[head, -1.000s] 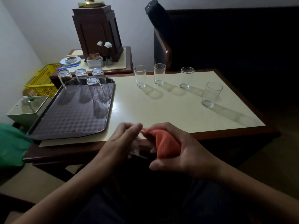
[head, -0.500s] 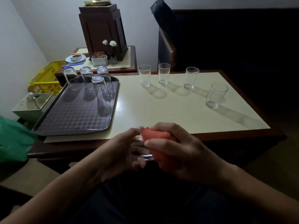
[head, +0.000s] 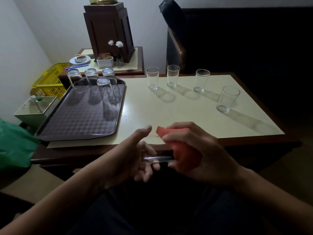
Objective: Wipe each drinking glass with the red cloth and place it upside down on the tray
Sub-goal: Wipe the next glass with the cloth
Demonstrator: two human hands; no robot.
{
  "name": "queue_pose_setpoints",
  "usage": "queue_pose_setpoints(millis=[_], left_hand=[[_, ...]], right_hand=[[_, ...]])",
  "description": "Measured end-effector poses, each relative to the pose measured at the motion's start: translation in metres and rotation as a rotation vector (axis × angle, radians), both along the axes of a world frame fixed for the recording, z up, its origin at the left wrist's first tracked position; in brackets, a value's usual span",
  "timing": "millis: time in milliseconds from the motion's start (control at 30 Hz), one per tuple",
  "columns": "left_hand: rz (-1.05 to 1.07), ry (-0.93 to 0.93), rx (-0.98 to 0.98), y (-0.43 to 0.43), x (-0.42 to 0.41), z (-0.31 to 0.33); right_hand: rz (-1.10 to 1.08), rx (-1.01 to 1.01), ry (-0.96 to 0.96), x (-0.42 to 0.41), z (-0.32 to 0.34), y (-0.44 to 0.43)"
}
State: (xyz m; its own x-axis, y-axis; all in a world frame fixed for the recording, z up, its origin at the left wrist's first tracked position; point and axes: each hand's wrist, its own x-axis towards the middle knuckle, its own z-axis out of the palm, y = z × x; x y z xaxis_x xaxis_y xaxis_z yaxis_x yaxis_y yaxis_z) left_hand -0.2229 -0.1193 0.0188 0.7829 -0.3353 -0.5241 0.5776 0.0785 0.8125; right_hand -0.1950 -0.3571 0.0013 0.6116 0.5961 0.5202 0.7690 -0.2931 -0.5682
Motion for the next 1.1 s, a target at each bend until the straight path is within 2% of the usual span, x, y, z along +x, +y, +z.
queue_pose_setpoints(millis=[33,133,167,200,233,300,367,400,467,500,533,600,633,667,700,733,800,833,867,933,1000,1033,1100], left_hand=[[0.028,-0.130,0.081,0.001,0.000,-0.001],[-0.029,-0.637,0.324,0.009,-0.002,0.000],[-0.044,-0.672,0.313,0.010,-0.002,0.000],[-0.029,-0.620,0.262,0.010,-0.002,0.001],[0.009,-0.523,0.190,0.009,-0.001,0.003],[0.102,-0.247,0.051,0.008,0.002,0.001],[0.102,-0.030,0.010,0.008,0.003,0.000],[0.075,0.026,-0.005,0.007,0.004,-0.002],[0.034,0.014,-0.036,0.005,0.004,-0.005],[0.020,-0.071,-0.010,0.004,0.004,-0.005],[0.006,-0.202,0.060,0.004,0.004,-0.004],[-0.014,-0.481,0.183,0.008,0.002,0.000],[0.004,-0.554,0.194,0.009,0.002,0.000],[0.036,-0.570,0.179,0.009,0.001,0.001],[0.077,-0.524,0.153,0.009,0.001,-0.002],[0.117,-0.425,0.112,0.005,0.001,-0.004],[0.148,-0.179,0.002,-0.001,0.003,-0.008],[0.144,-0.082,-0.052,-0.001,0.004,-0.010],[0.139,-0.011,-0.109,0.002,0.005,-0.011],[0.138,0.046,-0.194,0.010,0.008,-0.009],[0.157,0.042,-0.228,0.012,0.008,-0.004],[0.170,0.026,-0.230,0.010,0.006,-0.001],[0.180,-0.097,-0.157,0.003,0.002,0.004]], right_hand=[[-0.039,0.082,0.199,-0.001,0.000,0.001],[0.015,0.406,1.073,-0.004,-0.001,0.008],[0.040,0.431,1.200,-0.002,-0.002,0.008],[0.069,0.395,1.204,-0.002,0.000,0.006],[0.092,0.292,1.055,-0.002,0.004,0.003],[0.076,0.002,0.527,-0.003,0.010,0.000],[0.091,-0.121,0.064,-0.003,0.008,0.000],[0.104,-0.124,-0.022,-0.001,0.006,-0.001],[0.054,-0.071,0.016,0.001,0.002,-0.004],[0.011,-0.024,0.133,0.002,0.001,-0.006],[-0.008,0.064,0.331,0.003,0.002,-0.006],[0.067,0.292,0.898,-0.002,0.003,0.002],[0.096,0.394,1.158,-0.002,0.000,0.006],[0.091,0.431,1.282,-0.002,0.000,0.010],[0.078,0.394,1.238,-0.003,0.001,0.013],[0.056,0.264,0.999,-0.004,0.001,0.013],[0.007,-0.055,0.235,-0.008,-0.004,0.011],[0.038,-0.161,-0.072,-0.008,-0.007,0.010],[0.058,-0.230,-0.259,-0.008,-0.010,0.011],[0.045,-0.293,-0.390,-0.008,-0.016,0.013],[-0.012,-0.229,-0.349,-0.008,-0.015,0.014],[-0.036,-0.152,-0.281,-0.008,-0.012,0.014],[-0.068,0.062,0.052,-0.009,-0.006,0.016]])
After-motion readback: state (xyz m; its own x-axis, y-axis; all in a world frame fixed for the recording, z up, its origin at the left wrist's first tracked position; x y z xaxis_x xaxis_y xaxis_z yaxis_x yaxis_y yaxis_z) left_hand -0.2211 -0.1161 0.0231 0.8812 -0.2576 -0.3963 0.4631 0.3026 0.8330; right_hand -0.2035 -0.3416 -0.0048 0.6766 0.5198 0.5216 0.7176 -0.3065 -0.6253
